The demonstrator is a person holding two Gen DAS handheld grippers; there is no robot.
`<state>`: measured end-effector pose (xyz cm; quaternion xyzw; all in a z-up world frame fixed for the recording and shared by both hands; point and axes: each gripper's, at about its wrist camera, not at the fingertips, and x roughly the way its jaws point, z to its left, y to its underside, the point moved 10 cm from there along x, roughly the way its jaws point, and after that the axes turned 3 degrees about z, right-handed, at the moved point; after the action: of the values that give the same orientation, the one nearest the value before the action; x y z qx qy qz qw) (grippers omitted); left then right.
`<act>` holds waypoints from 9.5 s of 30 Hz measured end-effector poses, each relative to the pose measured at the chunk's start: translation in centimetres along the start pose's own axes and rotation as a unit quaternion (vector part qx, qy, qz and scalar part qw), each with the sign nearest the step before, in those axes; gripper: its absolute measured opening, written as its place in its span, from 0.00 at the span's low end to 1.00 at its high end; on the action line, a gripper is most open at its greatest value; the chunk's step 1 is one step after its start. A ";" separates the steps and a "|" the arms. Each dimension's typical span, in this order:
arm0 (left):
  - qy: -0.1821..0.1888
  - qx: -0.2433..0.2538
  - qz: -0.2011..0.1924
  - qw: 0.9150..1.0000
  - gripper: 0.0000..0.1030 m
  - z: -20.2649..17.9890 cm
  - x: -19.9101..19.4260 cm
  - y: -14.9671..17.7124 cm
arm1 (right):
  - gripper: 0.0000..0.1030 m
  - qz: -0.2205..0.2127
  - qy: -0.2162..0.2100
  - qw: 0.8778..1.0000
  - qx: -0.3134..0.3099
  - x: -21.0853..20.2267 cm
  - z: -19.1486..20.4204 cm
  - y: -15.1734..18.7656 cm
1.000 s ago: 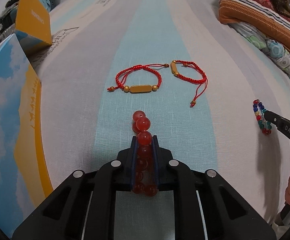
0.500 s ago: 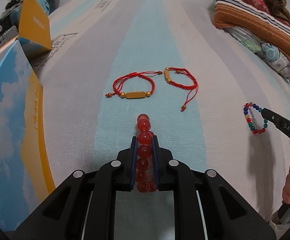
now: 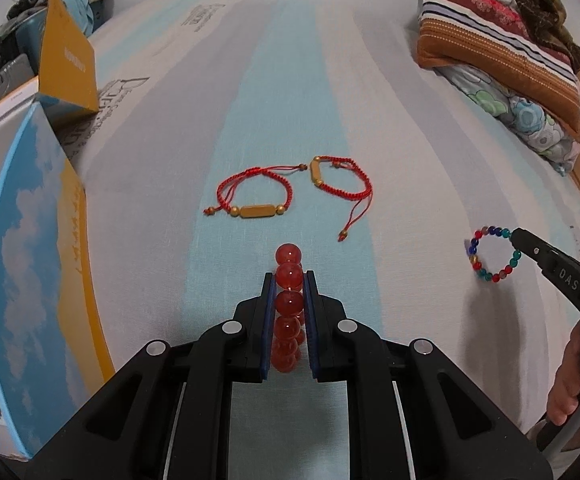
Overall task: Organize jewelry
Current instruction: 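Lift and carry the red agate and multicolour bracelets over the white box, then lower both bracelets into the box and open both tools, then move both tools from the box to the two red string bracelets, then grasp one red string bracelet with the left tool while the right tool grasps the other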
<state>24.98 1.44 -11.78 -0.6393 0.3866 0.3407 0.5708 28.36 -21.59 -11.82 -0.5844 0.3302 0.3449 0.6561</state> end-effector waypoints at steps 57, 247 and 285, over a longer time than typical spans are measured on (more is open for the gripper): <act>-0.045 -0.037 -0.080 0.995 0.13 10.8 -16.5 -3.0 | 0.09 -0.082 -0.042 0.990 -0.107 -13.6 19.7 -4.7; -0.050 -0.002 0.034 0.998 0.93 3.5 10.4 -6.7 | 0.40 0.113 -0.031 0.992 -0.050 14.2 15.1 -6.1; -0.065 -0.033 0.036 0.997 0.02 4.5 7.2 -6.5 | 0.06 0.082 -0.043 0.995 -0.041 10.0 14.9 -7.0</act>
<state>34.15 5.44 -15.58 -0.6197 0.3597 0.4145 0.5610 40.11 -6.64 -14.90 -0.5662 0.3340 0.4357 0.6148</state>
